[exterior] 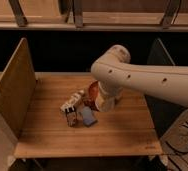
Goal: Place the ceramic cup over the eraser
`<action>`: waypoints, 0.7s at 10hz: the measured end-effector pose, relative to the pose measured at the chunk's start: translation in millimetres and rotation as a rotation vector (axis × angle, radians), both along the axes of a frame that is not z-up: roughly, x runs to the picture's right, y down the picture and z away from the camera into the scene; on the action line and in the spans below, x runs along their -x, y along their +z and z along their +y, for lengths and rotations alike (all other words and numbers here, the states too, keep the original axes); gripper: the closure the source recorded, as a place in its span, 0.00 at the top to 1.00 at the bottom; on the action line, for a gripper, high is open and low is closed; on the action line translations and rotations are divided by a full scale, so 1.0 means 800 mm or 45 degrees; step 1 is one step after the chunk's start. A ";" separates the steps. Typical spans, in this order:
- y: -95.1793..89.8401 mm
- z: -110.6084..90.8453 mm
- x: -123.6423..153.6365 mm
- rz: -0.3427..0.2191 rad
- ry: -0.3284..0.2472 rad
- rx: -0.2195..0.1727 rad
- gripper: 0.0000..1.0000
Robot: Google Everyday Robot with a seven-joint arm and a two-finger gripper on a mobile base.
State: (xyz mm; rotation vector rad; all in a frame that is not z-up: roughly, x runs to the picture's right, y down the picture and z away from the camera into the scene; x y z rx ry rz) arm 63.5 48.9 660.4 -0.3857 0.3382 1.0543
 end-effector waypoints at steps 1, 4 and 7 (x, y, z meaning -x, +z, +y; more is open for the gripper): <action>-0.005 -0.004 0.027 -0.031 -0.065 -0.012 0.00; -0.044 -0.021 0.077 -0.077 -0.202 -0.098 0.00; -0.077 -0.009 0.105 -0.134 -0.276 -0.102 0.00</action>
